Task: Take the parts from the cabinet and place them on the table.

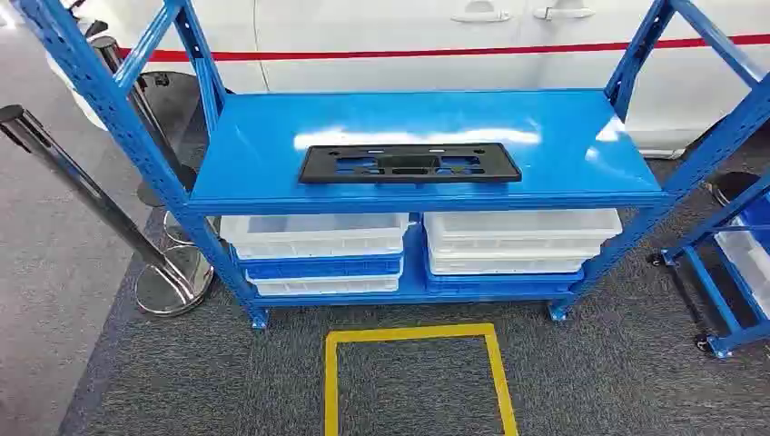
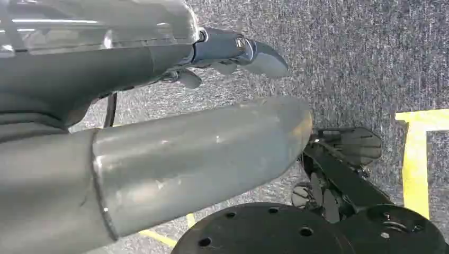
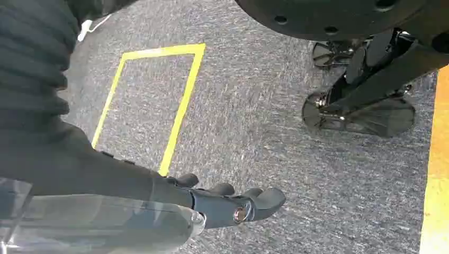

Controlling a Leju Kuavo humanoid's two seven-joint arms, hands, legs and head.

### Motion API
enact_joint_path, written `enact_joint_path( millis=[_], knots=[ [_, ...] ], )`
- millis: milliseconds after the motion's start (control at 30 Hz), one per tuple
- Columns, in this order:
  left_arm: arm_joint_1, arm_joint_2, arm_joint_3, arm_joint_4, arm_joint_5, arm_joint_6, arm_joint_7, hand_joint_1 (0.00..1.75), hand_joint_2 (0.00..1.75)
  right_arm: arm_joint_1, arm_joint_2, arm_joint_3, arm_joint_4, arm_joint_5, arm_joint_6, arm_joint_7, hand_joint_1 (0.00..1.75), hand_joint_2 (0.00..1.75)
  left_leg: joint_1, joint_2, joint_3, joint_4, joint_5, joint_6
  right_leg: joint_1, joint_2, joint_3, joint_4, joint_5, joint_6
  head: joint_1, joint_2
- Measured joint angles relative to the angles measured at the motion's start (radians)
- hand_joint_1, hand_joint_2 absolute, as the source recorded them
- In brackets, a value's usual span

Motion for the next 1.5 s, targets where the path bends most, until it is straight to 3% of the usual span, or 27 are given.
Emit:
enact_joint_path(
  millis=[667,700,867,967,1000,1033,1067,1133,1167,1200,1233,1300,1333,1367,1500],
  knots=[
    [0.0,0.0,0.0,0.0,0.0,0.0,0.0,0.0,0.0,0.0,0.0,0.0,0.0,0.0,0.0,0.0,0.0,0.0,0.0,0.0,0.0,0.0,0.0,0.0,0.0,0.0,0.0,0.0,0.0,0.0,0.0,0.0],
    [0.0,0.0,0.0,0.0,0.0,0.0,0.0,0.0,0.0,0.0,0.0,0.0,0.0,0.0,0.0,0.0,0.0,1.75,0.0,0.0,0.0,0.0,0.0,0.0,0.0,0.0,0.0,0.0,0.0,0.0,0.0,0.0],
    [-0.023,0.001,0.0,-0.021,0.0,0.0,0.0,0.0,0.0,0.025,0.001,0.0,0.026,0.0,0.0,-0.002,0.0,1.75,-0.006,0.005,0.004,0.011,-0.003,0.007,-0.007,0.006,-0.006,-0.006,0.004,0.008,0.0,0.0],
    [-0.1,0.002,0.0,-0.112,0.0,0.0,-0.004,0.0,0.0,0.088,0.002,0.0,0.119,0.0,0.0,0.004,0.0,1.75,-0.008,-0.012,-0.01,0.007,0.002,0.014,-0.008,-0.015,0.002,-0.009,0.006,0.015,0.0,0.0],
    [-0.123,0.002,0.0,-0.131,0.0,0.0,-0.005,0.0,0.0,0.106,0.001,0.0,0.135,0.0,0.0,0.005,0.0,1.75,-0.003,-0.013,0.001,-0.011,0.009,0.021,-0.002,-0.017,0.004,-0.01,0.004,0.018,0.0,0.0],
    [-0.14,0.002,0.0,-0.158,0.0,0.0,-0.006,0.0,0.0,0.129,-0.001,0.0,0.162,0.0,0.0,0.005,0.0,1.75,0.003,-0.011,0.014,-0.023,0.017,0.025,-0.003,-0.013,-0.002,0.014,-0.012,0.016,0.0,0.0],
    [-0.155,0.002,0.0,-0.177,0.0,0.0,-0.006,0.0,0.0,0.145,-0.002,0.0,0.179,0.0,0.0,0.005,0.0,1.75,0.005,-0.009,0.014,-0.026,0.02,0.031,0.0,-0.012,-0.026,0.061,-0.046,0.014,0.001,0.0],
    [-0.182,0.003,0.0,-0.209,0.0,0.0,-0.006,0.0,0.0,0.174,-0.002,0.0,0.216,0.0,0.0,0.005,0.0,1.75,0.002,-0.008,0.009,-0.025,0.021,0.031,0.0,-0.009,-0.108,0.224,-0.123,0.013,0.0,0.0],
    [-0.187,0.003,0.0,-0.218,0.0,0.0,-0.006,0.0,0.0,0.179,-0.003,0.0,0.227,0.0,0.0,0.005,0.0,1.75,0.002,-0.009,0.006,-0.025,0.021,0.031,0.0,-0.01,-0.14,0.283,-0.139,0.013,0.0,0.0],
    [-0.186,0.003,0.0,-0.219,0.0,0.0,-0.006,0.0,1.75,0.18,-0.002,0.0,0.231,0.0,0.0,0.006,0.0,1.75,0.002,-0.01,0.007,-0.025,0.021,0.031,0.0,-0.01,-0.148,0.297,-0.13,0.014,0.0,0.0],
    [-0.177,0.003,0.0,-0.219,0.0,0.0,-0.005,0.0,1.75,0.176,-0.002,0.0,0.23,0.0,0.0,0.005,0.0,1.75,0.002,-0.012,0.007,-0.025,0.02,0.029,-0.001,-0.01,-0.133,0.262,-0.096,0.014,0.0,0.0],
    [-0.145,0.002,0.0,-0.197,0.0,0.0,-0.003,0.0,1.75,0.148,-0.003,0.0,0.204,0.0,0.0,0.005,0.0,1.75,0.004,-0.011,0.014,-0.023,0.014,0.021,-0.002,-0.01,-0.051,0.092,-0.003,0.01,0.0,0.0],
    [-0.122,0.001,0.0,-0.173,0.0,0.0,-0.001,0.0,1.75,0.126,-0.003,0.0,0.178,0.0,0.0,0.004,0.0,1.75,0.004,-0.009,0.015,-0.018,0.009,0.014,-0.001,-0.009,-0.01,0.004,0.018,0.005,0.001,0.0],
    [-0.098,0.0,0.0,-0.15,0.0,0.0,0.0,0.0,1.75,0.096,-0.003,0.0,0.155,0.0,0.0,0.003,0.0,1.75,-0.003,-0.004,0.009,-0.015,0.002,0.007,0.006,-0.01,-0.004,0.0,0.011,0.001,0.0,0.0],
    [0.017,0.0,0.0,-0.01,0.0,0.0,0.001,0.0,1.75,-0.021,0.0,0.0,0.011,0.0,0.0,-0.001,0.0,1.75,0.0,0.002,0.015,-0.015,0.002,-0.01,0.005,-0.006,-0.008,-0.009,0.017,-0.019,0.0,0.0]
  ],
)
